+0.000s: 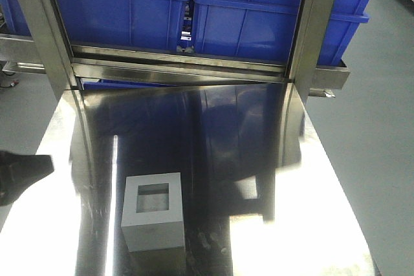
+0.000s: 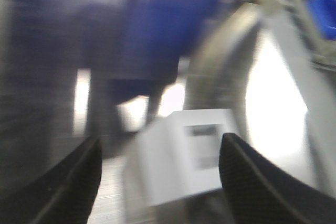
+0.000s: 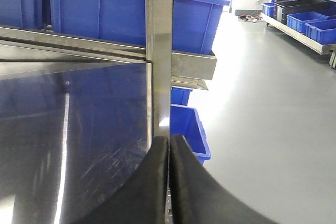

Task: Sort gray base to blue bin
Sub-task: 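Move the left gripper down over the gray hollow block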

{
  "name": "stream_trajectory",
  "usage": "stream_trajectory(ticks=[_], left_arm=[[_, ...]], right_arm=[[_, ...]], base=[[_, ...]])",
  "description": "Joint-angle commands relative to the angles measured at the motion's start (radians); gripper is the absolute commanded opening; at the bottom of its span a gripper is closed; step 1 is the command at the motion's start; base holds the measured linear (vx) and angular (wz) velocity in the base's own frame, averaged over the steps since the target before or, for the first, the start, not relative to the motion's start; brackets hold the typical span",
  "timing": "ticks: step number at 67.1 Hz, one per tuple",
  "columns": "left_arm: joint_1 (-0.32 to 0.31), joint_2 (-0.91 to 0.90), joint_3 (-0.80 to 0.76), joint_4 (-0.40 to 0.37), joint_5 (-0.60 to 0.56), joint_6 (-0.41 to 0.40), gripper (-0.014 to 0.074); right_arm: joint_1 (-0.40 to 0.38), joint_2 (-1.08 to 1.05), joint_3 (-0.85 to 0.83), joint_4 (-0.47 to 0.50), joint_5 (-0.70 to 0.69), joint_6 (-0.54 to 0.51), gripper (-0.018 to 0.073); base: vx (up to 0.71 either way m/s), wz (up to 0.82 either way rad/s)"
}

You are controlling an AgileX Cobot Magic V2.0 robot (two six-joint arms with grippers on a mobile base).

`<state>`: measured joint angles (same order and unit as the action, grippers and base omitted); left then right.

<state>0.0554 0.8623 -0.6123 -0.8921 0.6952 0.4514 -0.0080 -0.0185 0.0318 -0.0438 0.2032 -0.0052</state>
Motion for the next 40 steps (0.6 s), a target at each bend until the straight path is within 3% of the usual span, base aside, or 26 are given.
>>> stream_trajectory(ticks=[1, 7, 15, 21, 30, 40], left_arm=[[0.002, 0.058, -0.061, -0.196, 0.034, 0.144, 0.0463], [-0.035, 0.114, -0.095, -0.215, 0.062, 0.172, 0.0463], [-0.149, 0.174, -0.142, -0.150, 0.035, 0.154, 0.0463], [-0.247, 0.208, -0.172, -0.076, -0.030, 0.088, 0.0463], [-0.400, 0.269, -0.212, 0.163, -0.132, -0.112, 0.0463], [-0.499, 0.345, -0.243, 0.546, -0.152, -0.477, 0.0463]], right_arm=[[0.003, -0.008, 0.005, -0.009, -0.077, -0.007, -0.0005], [0.003, -0.008, 0.005, -0.009, -0.077, -0.007, -0.0005], [0.003, -0.008, 0.005, -0.009, -0.077, -0.007, -0.0005], [0.003, -0.008, 0.005, -0.009, -0.076, -0.007, -0.0005], [0.003, -0.008, 0.005, -0.009, -0.076, -0.007, -0.0005], [0.003, -0.008, 0.005, -0.009, -0.076, -0.007, -0.0005]], base=[[0.00, 0.00], [0.00, 0.00], [0.00, 0.00], [0.00, 0.00], [0.00, 0.00], [0.00, 0.00]])
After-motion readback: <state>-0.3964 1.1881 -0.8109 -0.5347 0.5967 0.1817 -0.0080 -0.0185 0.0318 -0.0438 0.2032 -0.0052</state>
